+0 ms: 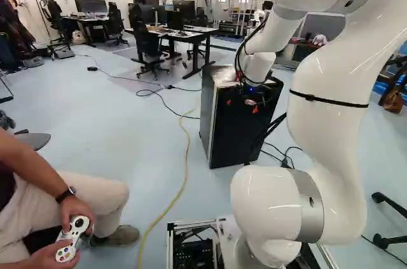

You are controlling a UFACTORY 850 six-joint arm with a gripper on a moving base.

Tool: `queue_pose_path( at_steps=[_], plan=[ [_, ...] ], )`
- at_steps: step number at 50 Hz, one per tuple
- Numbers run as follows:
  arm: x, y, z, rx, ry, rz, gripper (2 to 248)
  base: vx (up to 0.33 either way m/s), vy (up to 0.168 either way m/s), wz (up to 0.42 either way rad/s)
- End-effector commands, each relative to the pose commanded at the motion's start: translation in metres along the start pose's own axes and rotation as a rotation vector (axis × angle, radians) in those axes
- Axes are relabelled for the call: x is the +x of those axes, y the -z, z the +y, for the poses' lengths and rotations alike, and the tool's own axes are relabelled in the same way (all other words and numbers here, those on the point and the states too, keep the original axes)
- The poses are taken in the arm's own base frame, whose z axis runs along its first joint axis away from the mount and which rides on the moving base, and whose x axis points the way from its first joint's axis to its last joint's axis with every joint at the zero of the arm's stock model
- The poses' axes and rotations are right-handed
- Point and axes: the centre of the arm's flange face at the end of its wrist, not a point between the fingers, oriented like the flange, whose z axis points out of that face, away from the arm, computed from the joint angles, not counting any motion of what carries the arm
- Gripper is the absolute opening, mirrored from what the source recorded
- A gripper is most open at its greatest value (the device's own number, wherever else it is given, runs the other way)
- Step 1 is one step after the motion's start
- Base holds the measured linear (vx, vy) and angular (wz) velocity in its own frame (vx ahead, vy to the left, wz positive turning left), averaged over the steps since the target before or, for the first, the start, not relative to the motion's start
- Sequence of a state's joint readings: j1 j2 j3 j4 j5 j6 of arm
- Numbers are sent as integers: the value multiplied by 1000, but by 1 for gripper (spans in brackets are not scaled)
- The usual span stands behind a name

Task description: Grab a drink from the fridge

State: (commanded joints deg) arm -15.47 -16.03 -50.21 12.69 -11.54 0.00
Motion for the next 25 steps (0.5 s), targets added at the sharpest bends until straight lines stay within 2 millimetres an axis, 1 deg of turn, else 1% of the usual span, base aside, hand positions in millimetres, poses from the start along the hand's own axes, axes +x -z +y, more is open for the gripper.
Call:
queue_pose_path(
  at_steps=[25],
  plan=[
    [-23, 23, 11, -11, 59, 221, 247, 0, 0, 0]
  ],
)
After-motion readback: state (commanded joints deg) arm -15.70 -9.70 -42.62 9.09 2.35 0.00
